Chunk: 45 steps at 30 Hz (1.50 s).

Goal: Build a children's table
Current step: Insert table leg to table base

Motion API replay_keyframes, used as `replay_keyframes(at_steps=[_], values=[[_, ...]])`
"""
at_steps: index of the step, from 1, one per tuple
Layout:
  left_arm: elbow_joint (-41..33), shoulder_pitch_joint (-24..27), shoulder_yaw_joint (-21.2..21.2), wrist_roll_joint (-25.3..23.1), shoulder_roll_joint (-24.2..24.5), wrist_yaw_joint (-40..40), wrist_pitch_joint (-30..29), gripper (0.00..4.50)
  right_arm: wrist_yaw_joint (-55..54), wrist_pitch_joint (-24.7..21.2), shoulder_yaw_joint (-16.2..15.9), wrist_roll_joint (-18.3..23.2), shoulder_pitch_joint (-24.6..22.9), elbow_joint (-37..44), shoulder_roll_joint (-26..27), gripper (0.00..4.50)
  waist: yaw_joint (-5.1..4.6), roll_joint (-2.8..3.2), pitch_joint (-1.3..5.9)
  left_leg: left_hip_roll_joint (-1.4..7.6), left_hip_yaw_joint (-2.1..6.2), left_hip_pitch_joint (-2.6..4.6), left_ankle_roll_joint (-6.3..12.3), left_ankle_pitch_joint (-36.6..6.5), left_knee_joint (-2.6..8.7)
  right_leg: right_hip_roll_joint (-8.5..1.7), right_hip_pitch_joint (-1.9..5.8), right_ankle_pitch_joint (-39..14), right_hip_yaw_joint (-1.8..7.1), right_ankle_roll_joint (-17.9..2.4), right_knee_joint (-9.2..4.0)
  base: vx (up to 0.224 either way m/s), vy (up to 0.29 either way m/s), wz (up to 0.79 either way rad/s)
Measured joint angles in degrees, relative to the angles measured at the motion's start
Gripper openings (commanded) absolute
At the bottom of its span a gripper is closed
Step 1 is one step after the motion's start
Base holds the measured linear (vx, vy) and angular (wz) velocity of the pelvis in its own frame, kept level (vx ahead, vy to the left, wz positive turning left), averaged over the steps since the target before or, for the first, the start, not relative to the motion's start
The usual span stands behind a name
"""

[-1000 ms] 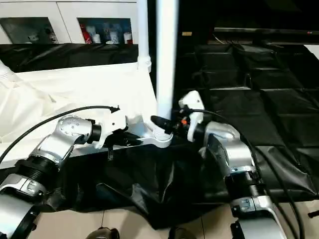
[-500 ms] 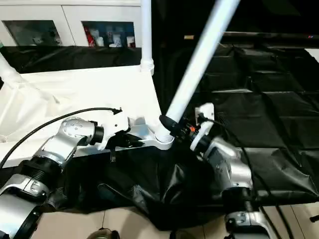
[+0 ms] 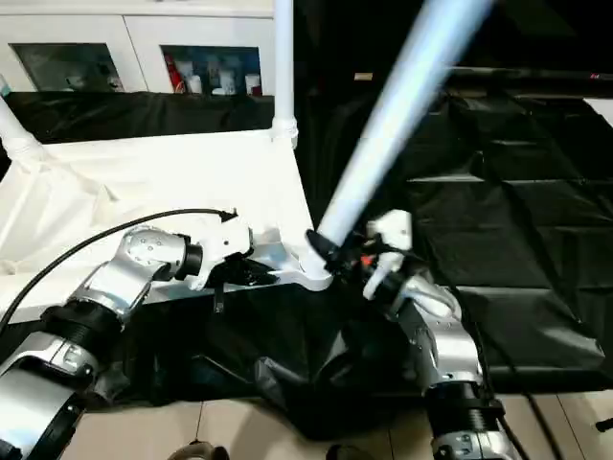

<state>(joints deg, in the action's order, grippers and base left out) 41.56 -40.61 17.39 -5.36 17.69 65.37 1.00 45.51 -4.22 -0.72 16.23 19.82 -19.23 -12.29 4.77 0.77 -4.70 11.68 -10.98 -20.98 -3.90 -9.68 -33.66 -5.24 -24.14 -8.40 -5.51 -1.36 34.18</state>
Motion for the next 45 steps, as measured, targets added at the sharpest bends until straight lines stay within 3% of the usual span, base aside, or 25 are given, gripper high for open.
replay_keyframes(at_steps=[9, 15, 22, 31, 45], values=[[0.00, 0.03, 0.44, -0.03, 0.58, 0.71, -0.03, 0.00, 3.76, -1.19, -4.11, -3.13, 5.48, -4.29, -2.03, 1.87, -1.39, -0.66, 0.18, 0.00, 0.06, 0.04, 0.00, 0.00, 0.00, 0.00, 0.22, -0.01, -0.03, 0.04, -0.10, 0.000, 0.000, 0.00], [0.00, 0.05, 0.50, -0.04, 0.89, 0.81, -0.06, 0.00, 6.65, -0.79, -4.22, -3.03, 7.77, -8.20, -2.14, 1.87, -1.72, -0.86, 0.25, -0.01, 0.09, 0.08, 0.00, 0.00, -0.01, 0.00, 0.24, -0.01, -0.05, 0.04, -0.13, 0.000, 0.000, 0.00], [-0.05, 0.05, 0.46, 0.16, 0.97, 1.77, 0.01, 0.00, 11.46, -0.50, -2.01, -0.13, 9.48, -12.99, -2.83, 1.87, -1.62, -0.86, 0.24, -0.02, 0.11, 0.08, 0.01, -0.01, 0.08, 0.00, 0.24, -0.01, -0.07, 0.03, -0.21, 0.000, 0.000, 0.00], [-0.10, 0.07, 0.56, 0.49, 1.48, 3.36, 0.06, 0.00, 16.05, 4.73, -4.94, -2.67, 10.23, -14.23, -5.17, 1.87, -1.41, -0.84, 0.23, -0.02, 0.11, 0.11, 0.00, -0.02, 0.20, 0.00, 0.24, -0.08, -0.10, 0.12, -0.26, 0.000, 0.000, 0.00], [-0.11, 0.07, 0.55, 0.83, 1.80, 4.90, 0.06, 0.00, 18.34, 6.01, -5.42, -2.91, 10.72, -15.16, -5.41, 1.87, -1.52, -0.83, 0.22, -0.03, 0.08, 0.31, -0.01, -0.01, 0.66, 0.05, 0.37, -0.09, -0.10, 0.13, -0.67, 0.000, 0.000, 0.00]])
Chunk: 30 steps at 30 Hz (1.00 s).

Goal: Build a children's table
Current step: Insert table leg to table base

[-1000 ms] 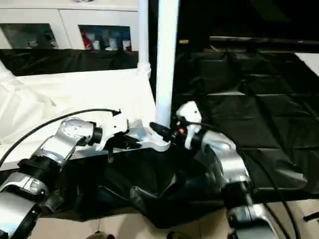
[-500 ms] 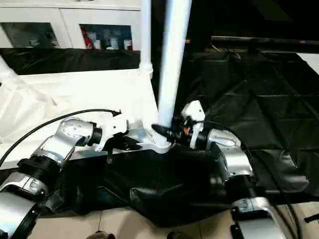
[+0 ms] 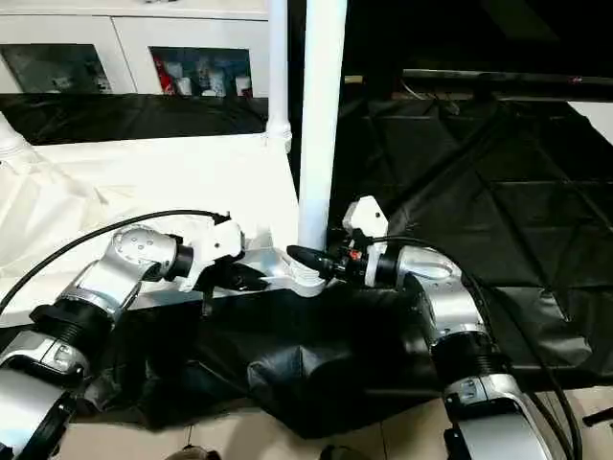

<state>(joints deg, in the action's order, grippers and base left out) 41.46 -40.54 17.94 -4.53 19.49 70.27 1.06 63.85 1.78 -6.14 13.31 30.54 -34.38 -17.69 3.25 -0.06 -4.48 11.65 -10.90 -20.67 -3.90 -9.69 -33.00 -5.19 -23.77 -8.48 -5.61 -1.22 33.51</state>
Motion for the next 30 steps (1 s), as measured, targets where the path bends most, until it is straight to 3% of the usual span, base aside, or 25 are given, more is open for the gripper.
replay_keyframes(at_steps=[14, 17, 21, 25, 30], values=[[-2.35, 1.20, -0.02, 0.48, 1.69, 2.04, -0.72, 0.00, 2.43, 1.14, -0.81, 0.01, 0.67, -0.83, 0.42, 1.87, -0.06, 0.03, -0.10, 0.00, -0.19, 0.46, -0.01, 0.00, 0.82, 0.10, 0.15, -0.05, 0.03, 0.04, -0.45, 0.000, 0.000, 0.00], [-2.66, 1.23, -0.53, 0.36, 1.25, -0.63, -3.55, 0.00, -2.71, 1.56, -0.28, -0.20, 0.71, -1.87, 2.27, 1.87, -0.31, 0.02, -0.12, -0.01, -0.18, 0.71, -0.01, 0.00, 0.89, 0.10, 0.31, -0.07, 0.01, 0.07, -0.48, 0.000, 0.000, 0.00], [-3.55, 0.81, -2.04, 0.32, -1.23, -6.31, -10.55, 0.00, -14.18, 1.46, 2.00, -1.14, 1.89, -4.19, 6.42, 1.87, -1.45, 0.12, -0.34, -0.05, -0.08, 0.67, -0.02, 0.00, 0.92, 0.08, 0.33, -0.09, -0.14, 0.10, -0.94, 0.000, 0.000, 0.00], [-4.84, -0.20, -2.21, -0.57, -4.72, -11.02, -16.25, 0.00, -24.61, -0.70, 4.47, -1.57, 6.17, -9.94, 10.32, 1.87, -1.93, 0.95, -0.84, -0.12, 0.77, 0.47, -0.02, 0.00, 1.03, -0.05, 0.78, -0.09, -1.26, 0.10, -2.72, -0.010, 0.014, -0.03], [-5.43, -1.80, -3.14, -2.63, -11.45, -22.09, -24.63, 0.00, -40.13, -1.81, 4.93, -5.07, 12.36, -17.68, 12.61, 1.87, -1.61, 1.20, -1.03, -0.41, 0.88, 0.51, 0.02, -0.01, 1.03, -0.22, 1.22, -0.09, -1.36, 0.09, -3.52, 0.000, 0.000, 0.00]])
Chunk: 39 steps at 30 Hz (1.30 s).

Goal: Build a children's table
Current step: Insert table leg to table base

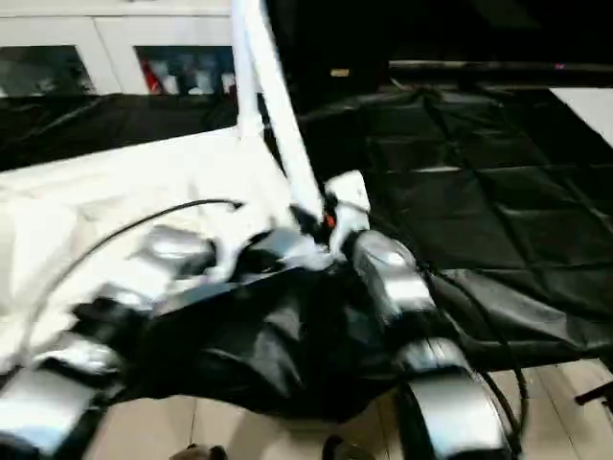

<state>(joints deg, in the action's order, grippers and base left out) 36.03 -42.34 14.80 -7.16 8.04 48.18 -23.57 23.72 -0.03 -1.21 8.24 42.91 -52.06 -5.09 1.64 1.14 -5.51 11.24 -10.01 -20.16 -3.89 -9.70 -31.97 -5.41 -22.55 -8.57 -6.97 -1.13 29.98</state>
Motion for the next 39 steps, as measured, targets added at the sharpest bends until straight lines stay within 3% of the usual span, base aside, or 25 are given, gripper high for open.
replay_keyframes(at_steps=[5, 11, 14, 22, 24, 25, 31, 39], values=[[3.05, -1.64, 0.13, -1.00, -4.00, -7.34, 0.46, 0.00, -8.72, 1.68, 0.38, -4.17, 1.08, -1.02, 0.74, 1.87, -0.06, -0.13, -0.01, -0.23, 0.09, 0.01, 0.12, -0.06, 0.06, -0.12, 0.17, -0.01, -0.03, 0.01, -0.43, 0.000, 0.000, 0.00], [4.48, -2.02, 0.15, -2.82, -2.09, -11.73, 5.32, 0.00, -7.97, 7.12, 2.09, -1.91, 0.76, -0.08, 4.42, 1.87, -1.68, -0.72, -0.08, -0.23, 0.19, -0.30, 0.13, -0.07, 0.18, -0.06, -0.32, 0.00, -0.12, 0.01, -0.63, 0.000, 0.000, 0.00], [4.48, -1.41, 0.78, -3.33, -0.73, -11.44, 9.89, 0.00, -5.06, 9.18, 2.88, -0.21, -0.63, 1.81, 5.62, 1.87, -1.68, -0.68, -0.10, -0.24, 0.21, -0.92, 0.15, -0.05, 0.18, -0.02, -0.91, 0.11, 0.03, -0.16, -0.49, 0.000, 0.000, 0.00], [4.48, -0.71, 2.01, -2.51, 2.81, -3.07, 19.33, 0.00, -1.37, 6.67, 3.75, 5.02, -7.13, 13.15, 5.53, 1.87, 0.61, -0.76, -0.16, -0.14, -0.87, -1.09, 0.12, -0.02, 0.18, 0.05, -2.34, 1.36, 1.49, -0.66, 2.18, 0.019, -0.029, 0.07], [4.34, -0.40, 1.58, -1.19, 3.52, -1.24, 21.36, 0.46, -0.81, 6.12, 5.21, 5.68, -9.23, 16.11, 3.24, 1.87, 1.36, -0.68, -0.11, 0.22, -1.20, -1.13, 0.25, 0.07, 0.25, 0.17, -2.49, 1.12, 1.46, -0.42, 2.40, 0.057, -0.039, 0.06], [3.79, 0.03, 0.83, 0.16, 3.87, -0.23, 22.27, 0.46, -0.65, 5.65, 5.80, 5.79, -10.31, 17.41, 2.59, 1.87, 1.47, -0.68, -0.11, 0.42, -1.27, -1.23, 0.34, 0.20, 0.11, 0.29, -2.56, 0.98, 1.42, -0.46, 2.54, 0.058, -0.025, 0.00], [1.61, 0.39, -1.39, 4.21, 4.43, 2.95, 24.37, 0.93, 0.75, 2.95, 6.41, 7.84, -15.13, 25.90, 1.41, 1.87, 1.07, -0.70, -0.09, 0.52, -1.43, -1.43, 0.43, -0.07, -0.33, 0.30, -2.86, 0.30, 1.49, -0.59, 3.07, 0.018, -0.004, -0.01], [-3.06, 2.00, -5.98, 10.62, 4.91, 5.31, 22.57, 1.68, 1.65, -1.89, 6.41, 9.63, -18.77, 33.50, -0.25, 1.87, 0.95, -0.70, -0.09, 0.58, -1.39, -1.21, 0.37, -0.05, -0.75, 0.29, -2.60, 0.44, 1.53, -0.64, 3.30, 0.000, 0.000, 0.00]])
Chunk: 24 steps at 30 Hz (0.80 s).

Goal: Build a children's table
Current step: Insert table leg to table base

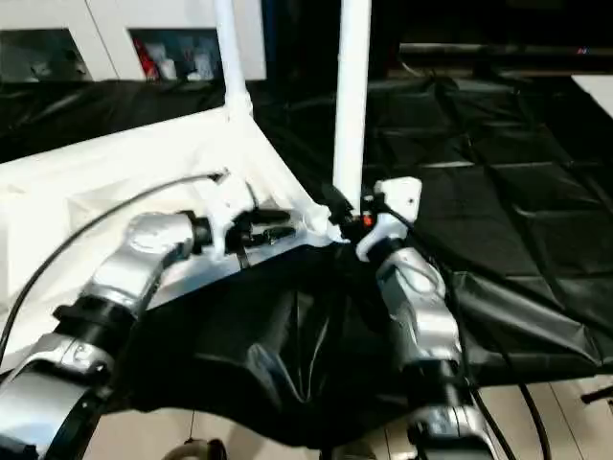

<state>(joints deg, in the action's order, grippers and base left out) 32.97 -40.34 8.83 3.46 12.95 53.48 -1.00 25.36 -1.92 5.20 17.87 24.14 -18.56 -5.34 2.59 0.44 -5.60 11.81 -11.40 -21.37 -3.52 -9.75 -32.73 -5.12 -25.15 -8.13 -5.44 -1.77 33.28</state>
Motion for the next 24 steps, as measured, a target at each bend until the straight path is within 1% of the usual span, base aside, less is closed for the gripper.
replay_keyframes(at_steps=[2, 6, 8, 9, 13, 14, 16, 18, 19, 20, 21, 23, 24], values=[[-2.52, 0.01, -2.36, 2.82, -0.65, -0.58, -2.34, 1.69, 0.20, -1.33, -0.01, 0.50, -0.17, 1.74, -0.23, 1.87, 0.05, 0.00, 0.00, 0.00, 0.00, 0.03, -0.20, -0.07, -0.07, -0.02, 0.06, 0.06, 0.00, -0.04, 0.00, 0.000, 0.000, 0.00], [-6.70, -0.45, -8.48, 8.85, -3.37, -5.87, -8.61, 2.15, 0.89, -3.86, -0.14, 1.72, -0.29, 4.85, -0.65, 1.87, 0.20, -0.01, 0.06, -0.01, -0.01, 0.07, -0.20, -0.05, -0.34, -0.08, 0.17, 0.09, 0.03, -0.04, 0.18, 0.000, 0.000, 0.00], [-8.59, -0.45, -10.55, 11.94, -5.27, -7.53, -11.42, 2.23, 1.10, -4.92, -0.26, 2.21, -0.30, 5.36, -0.68, 1.87, 0.43, -0.02, 0.07, -0.01, 0.01, 0.04, -0.19, -0.05, -0.46, -0.09, 0.17, 0.09, 0.02, -0.04, 0.26, 0.000, 0.000, 0.00], [-9.53, -0.43, -10.71, 13.20, -5.87, -7.80, -12.35, 2.50, 1.20, -5.34, -0.65, 2.32, -0.31, 5.48, -0.66, 1.87, 0.51, -0.03, 0.07, -0.01, 0.01, 0.04, -0.19, -0.05, -0.50, -0.09, 0.17, 0.09, 0.02, -0.04, 0.31, 0.000, 0.000, 0.00], [-15.93, 1.28, -12.05, 20.52, -9.55, -8.23, -18.65, 2.60, 2.37, -9.07, -1.95, 3.22, -1.22, 8.41, -0.82, 1.87, 0.86, 0.03, 0.10, 0.02, 0.08, -0.04, -0.19, -0.07, -0.82, -0.11, 0.13, 0.08, 0.01, -0.03, 0.62, 0.000, 0.000, 0.00], [-17.10, 1.71, -12.28, 21.88, -10.27, -8.23, -19.83, 2.89, 2.74, -9.87, -2.36, 3.79, -1.44, 9.15, -0.85, 1.87, 0.91, 0.05, 0.11, 0.02, 0.08, -0.03, -0.19, -0.07, -0.87, -0.11, 0.13, 0.08, 0.02, -0.03, 0.68, 0.000, 0.000, 0.00], [-19.02, 2.18, -12.60, 24.78, -11.56, -8.74, -23.11, 2.97, 3.51, -12.04, -2.78, 5.10, -1.60, 10.86, -0.92, 1.87, 0.91, 0.13, 0.16, 0.03, 0.10, -0.03, -0.32, -0.14, -1.04, -0.11, 0.16, 0.11, 0.01, -0.02, 0.80, 0.000, 0.000, 0.00], [-19.86, 2.11, -12.86, 26.33, -12.22, -9.01, -24.95, 3.00, 4.26, -13.23, -2.95, 5.96, -1.59, 12.02, -1.32, 1.87, 0.90, 0.17, 0.20, 0.04, 0.13, -0.02, -0.33, -0.13, -1.15, -0.11, 0.20, 0.15, 0.01, 0.24, 0.80, 0.000, 0.000, 0.00], [-19.91, 2.07, -12.94, 26.47, -12.35, -9.34, -25.22, 3.28, 4.61, -13.60, -2.97, 6.27, -1.59, 12.19, -1.72, 1.87, 0.89, 0.18, 0.23, 0.04, 0.15, -0.01, -0.35, -0.12, -1.19, -0.11, 0.23, 0.13, 0.01, 0.35, 0.79, 0.000, 0.000, 0.00], [-19.91, 2.07, -13.10, 26.46, -12.40, -9.78, -25.26, 3.36, 4.84, -13.78, -2.96, 6.31, -1.60, 12.22, -2.08, 1.87, 0.85, 0.18, 0.25, 0.04, 0.16, -0.01, -0.39, -0.09, -1.23, -0.11, 0.24, 0.17, 0.02, 0.40, 0.79, 0.000, 0.000, 0.00], [-19.90, 2.07, -13.33, 26.01, -12.44, -11.01, -24.93, 3.36, 5.00, -13.86, -2.93, 6.31, -1.64, 12.21, -2.42, 1.87, 0.80, 0.19, 0.26, 0.04, 0.17, -0.02, -0.42, -0.07, -1.26, -0.11, 0.24, 0.20, 0.03, 0.44, 0.78, 0.000, 0.000, 0.00], [-19.31, 2.02, -13.55, 23.48, -12.34, -13.84, -22.71, 3.36, 3.99, -13.86, -2.88, 6.00, -1.65, 12.21, -2.37, 1.87, 0.74, 0.20, 0.29, 0.03, 0.21, -0.03, -0.50, -0.02, -1.27, -0.11, 0.25, 0.23, 0.03, 0.49, 0.76, 0.000, 0.000, 0.00], [-18.80, 2.03, -13.54, 21.46, -12.15, -15.86, -21.26, 3.36, 2.84, -13.86, -2.84, 5.35, -1.64, 12.21, -2.26, 1.87, 0.75, 0.19, 0.30, 0.03, 0.23, -0.04, -0.53, 0.00, -1.27, -0.11, 0.25, 0.27, 0.03, 0.56, 0.75, 0.000, 0.000, 0.00]])
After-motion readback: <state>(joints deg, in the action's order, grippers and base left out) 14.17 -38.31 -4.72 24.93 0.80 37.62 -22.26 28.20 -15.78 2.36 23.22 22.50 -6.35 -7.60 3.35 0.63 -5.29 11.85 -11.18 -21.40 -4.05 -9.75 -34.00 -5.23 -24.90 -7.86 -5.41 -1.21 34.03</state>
